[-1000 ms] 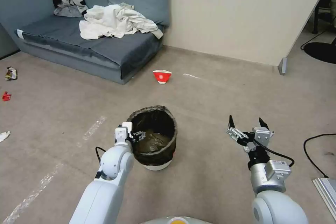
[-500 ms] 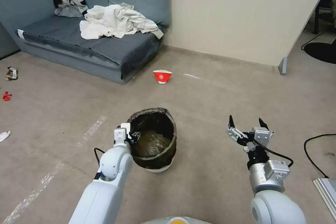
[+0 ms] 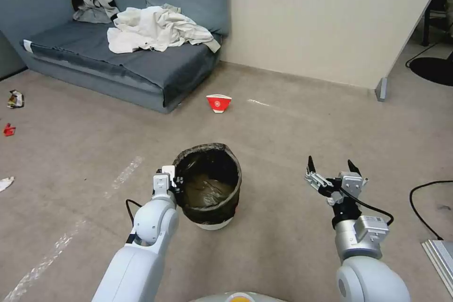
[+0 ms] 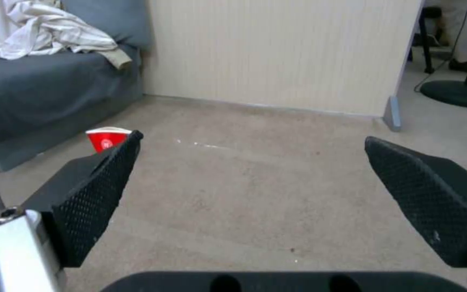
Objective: Pick up the trash can from the floor.
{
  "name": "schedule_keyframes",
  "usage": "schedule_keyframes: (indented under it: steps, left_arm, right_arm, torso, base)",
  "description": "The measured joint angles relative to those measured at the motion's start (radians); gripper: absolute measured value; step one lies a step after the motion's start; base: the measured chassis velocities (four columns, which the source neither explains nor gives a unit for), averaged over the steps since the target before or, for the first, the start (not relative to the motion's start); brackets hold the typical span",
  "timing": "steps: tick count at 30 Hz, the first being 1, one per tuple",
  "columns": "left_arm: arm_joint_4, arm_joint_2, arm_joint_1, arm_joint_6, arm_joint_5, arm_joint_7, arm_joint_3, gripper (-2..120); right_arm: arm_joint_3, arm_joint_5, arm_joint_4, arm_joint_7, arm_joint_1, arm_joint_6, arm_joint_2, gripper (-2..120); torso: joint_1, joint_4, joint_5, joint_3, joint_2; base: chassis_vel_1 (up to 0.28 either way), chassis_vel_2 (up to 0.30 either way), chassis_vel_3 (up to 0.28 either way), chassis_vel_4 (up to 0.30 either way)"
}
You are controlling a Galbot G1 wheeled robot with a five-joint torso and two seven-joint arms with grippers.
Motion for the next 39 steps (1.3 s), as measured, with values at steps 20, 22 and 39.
schedule_keyframes:
  steps: [20, 22, 39]
  left_arm:
    - [-0.232, 0.046, 0.118, -0.094, -0.03, -0.007, -0.018, 5]
    - [-0.25, 0.048, 0.125, -0.098, -0.038, -0.005, -0.019, 5]
    - [-0.391, 0.048, 0.189, -0.211, -0.076, 0.066, -0.071, 4]
  right_arm:
    - [0.003, 0.0, 0.006, 0.0, 0.005, 0.001, -0.006, 100]
    - [0.003, 0.001, 0.006, 0.0, 0.006, 0.001, -0.006, 100]
    - [0.006, 0.002, 0.014, 0.004, 0.011, 0.003, -0.005, 100]
  torso:
    - [0.0, 0.0005, 0.0004, 0.0, 0.0]
    - [0.0, 0.0003, 0.0003, 0.0, 0.0]
    - [0.0, 0.0003, 0.0004, 0.0, 0.0]
  base:
    - [0.0, 0.0, 0.0, 0.0]
    - [0.0, 0.0, 0.0, 0.0]
    - [0.0, 0.0, 0.0, 0.0]
